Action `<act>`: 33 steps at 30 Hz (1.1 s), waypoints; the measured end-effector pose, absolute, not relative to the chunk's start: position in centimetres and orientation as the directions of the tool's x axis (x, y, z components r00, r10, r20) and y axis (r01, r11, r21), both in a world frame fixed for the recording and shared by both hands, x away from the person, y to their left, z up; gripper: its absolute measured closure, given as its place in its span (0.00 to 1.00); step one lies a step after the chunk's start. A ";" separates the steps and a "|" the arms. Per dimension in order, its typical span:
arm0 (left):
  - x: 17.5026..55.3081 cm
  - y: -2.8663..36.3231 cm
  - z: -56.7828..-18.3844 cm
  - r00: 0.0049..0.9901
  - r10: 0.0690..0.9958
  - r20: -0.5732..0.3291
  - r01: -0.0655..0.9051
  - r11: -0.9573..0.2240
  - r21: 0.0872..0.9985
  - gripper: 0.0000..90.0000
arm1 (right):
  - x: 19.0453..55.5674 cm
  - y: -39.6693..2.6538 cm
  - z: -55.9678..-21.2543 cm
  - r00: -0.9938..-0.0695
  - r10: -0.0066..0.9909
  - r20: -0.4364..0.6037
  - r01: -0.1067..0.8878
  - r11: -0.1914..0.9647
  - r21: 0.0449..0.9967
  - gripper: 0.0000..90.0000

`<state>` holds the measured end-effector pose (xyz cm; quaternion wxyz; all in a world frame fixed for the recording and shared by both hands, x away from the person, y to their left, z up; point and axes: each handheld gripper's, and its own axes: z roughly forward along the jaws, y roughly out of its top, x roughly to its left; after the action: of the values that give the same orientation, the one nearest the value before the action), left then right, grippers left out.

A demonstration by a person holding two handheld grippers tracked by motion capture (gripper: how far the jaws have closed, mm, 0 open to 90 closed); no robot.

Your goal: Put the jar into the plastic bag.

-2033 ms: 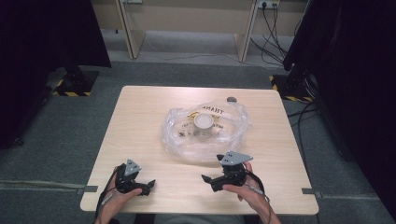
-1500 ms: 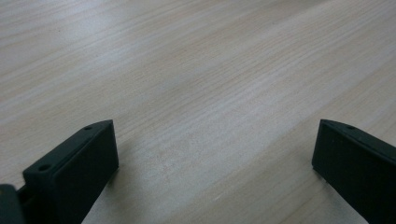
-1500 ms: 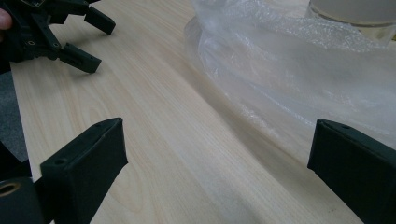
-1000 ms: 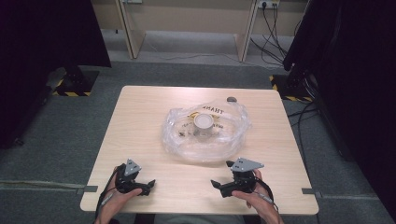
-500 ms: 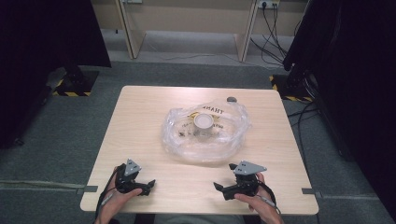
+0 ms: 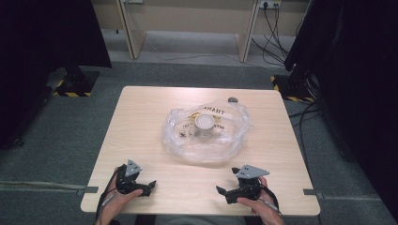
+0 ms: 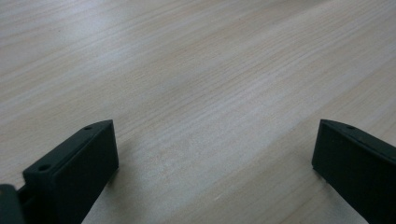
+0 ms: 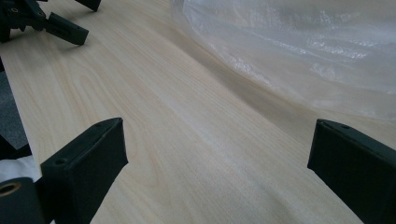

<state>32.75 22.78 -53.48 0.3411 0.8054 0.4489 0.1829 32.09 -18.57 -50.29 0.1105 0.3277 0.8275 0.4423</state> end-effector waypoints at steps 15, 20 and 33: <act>32.7 22.8 -53.5 0.530 0.848 -0.012 0.598 -0.364 0.714 0.00 | 31.3 -19.6 -50.8 -0.742 0.660 0.116 0.463 0.379 0.801 0.05; 32.7 22.8 -53.5 0.530 0.848 -0.012 0.598 -0.364 0.714 0.00 | 31.0 -20.1 -51.1 -0.734 0.669 0.121 0.471 0.372 0.800 0.05; 32.7 22.8 -53.5 0.530 0.848 -0.011 0.598 -0.365 0.714 0.00 | 30.4 -21.0 -51.3 -0.718 0.683 0.132 0.483 0.353 0.801 0.05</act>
<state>32.75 22.78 -53.47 0.3410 0.8055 0.4487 0.1829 30.44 -20.95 -51.34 0.1131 0.3578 0.8146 0.4423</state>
